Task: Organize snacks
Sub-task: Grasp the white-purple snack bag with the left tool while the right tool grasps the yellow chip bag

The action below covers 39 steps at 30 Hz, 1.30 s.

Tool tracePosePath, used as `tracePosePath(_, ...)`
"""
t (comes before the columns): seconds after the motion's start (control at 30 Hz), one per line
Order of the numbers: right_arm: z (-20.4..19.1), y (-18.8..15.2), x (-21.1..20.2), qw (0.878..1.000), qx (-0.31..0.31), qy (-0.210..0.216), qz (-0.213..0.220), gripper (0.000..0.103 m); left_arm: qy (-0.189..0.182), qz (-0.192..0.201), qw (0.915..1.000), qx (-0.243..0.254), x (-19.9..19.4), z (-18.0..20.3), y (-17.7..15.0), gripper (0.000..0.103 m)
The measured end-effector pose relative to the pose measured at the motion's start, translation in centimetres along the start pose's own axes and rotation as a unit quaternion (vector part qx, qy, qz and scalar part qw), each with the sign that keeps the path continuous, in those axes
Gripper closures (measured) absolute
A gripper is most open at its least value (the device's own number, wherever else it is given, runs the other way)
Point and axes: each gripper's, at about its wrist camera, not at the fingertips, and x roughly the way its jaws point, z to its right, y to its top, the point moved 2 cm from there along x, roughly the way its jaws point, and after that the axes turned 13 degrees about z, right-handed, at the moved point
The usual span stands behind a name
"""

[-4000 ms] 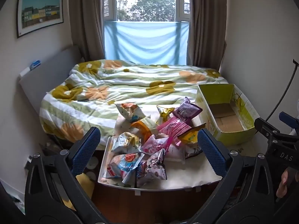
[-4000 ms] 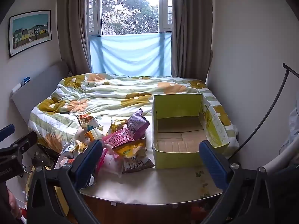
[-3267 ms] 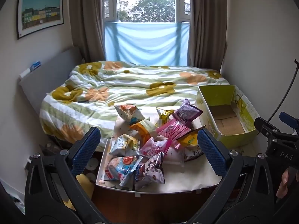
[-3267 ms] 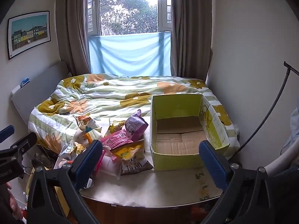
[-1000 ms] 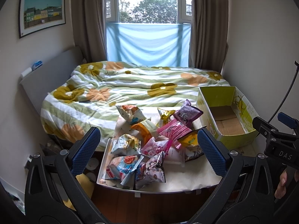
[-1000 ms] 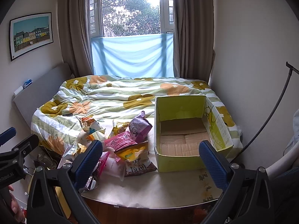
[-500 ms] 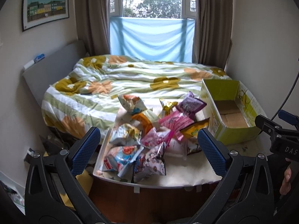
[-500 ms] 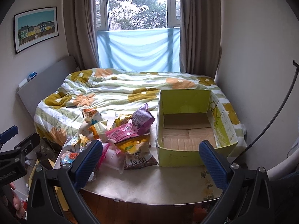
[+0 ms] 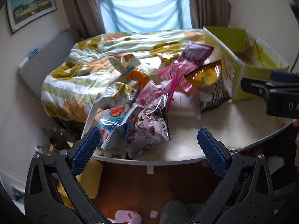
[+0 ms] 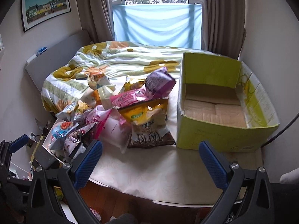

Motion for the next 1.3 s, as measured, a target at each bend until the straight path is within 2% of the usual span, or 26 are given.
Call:
tracePosePath(0.2, -0.7, -2.0, 3.3, 1.000, -0.009, -0.005, -0.019, 0.000, -0.013, -0.010, 0.9980, 0.061, 4.5, 1.8, -2.0, 0.004)
tracePosePath(0.33, -1.4, -2.6, 5.0, 1.000, -0.012, -0.013, -0.022, 0.001, -0.014, -0.016, 0.9967, 0.079, 6.6, 1.7, -2.5, 0.007)
tracePosePath(0.53, -2.5, -2.9, 7.6, 0.999, -0.032, -0.025, -0.021, 0.002, -0.025, -0.033, 0.9959, 0.080, 8.8, 1.7, -3.2, 0.015)
tracePosePath(0.8, -2.7, -2.2, 11.0, 0.998, -0.040, -0.050, -0.014, 0.014, -0.018, -0.033, 0.9937, 0.105, 10.1, 1.4, -3.0, 0.020)
tracePosePath(0.9, -2.9, -2.0, 12.1, 0.997, -0.039, -0.061, -0.017, 0.016, -0.014, -0.035, 0.9928, 0.114, 10.4, 1.2, -3.0, 0.026)
tracePosePath(0.97, -3.0, -2.1, 12.8, 0.997, -0.037, -0.068, -0.019, 0.017, -0.012, -0.034, 0.9921, 0.120, 10.5, 1.0, -2.9, 0.033)
tracePosePath(1.27, -2.6, -1.8, 14.7, 0.995, -0.012, -0.099, -0.023, 0.028, -0.040, -0.053, 0.9915, 0.112, 10.6, 0.6, -2.9, 0.046)
tracePosePath(1.3, -2.6, -1.7, 14.9, 0.995, -0.010, -0.101, -0.023, 0.031, -0.042, -0.054, 0.9915, 0.111, 10.7, 0.5, -2.8, 0.046)
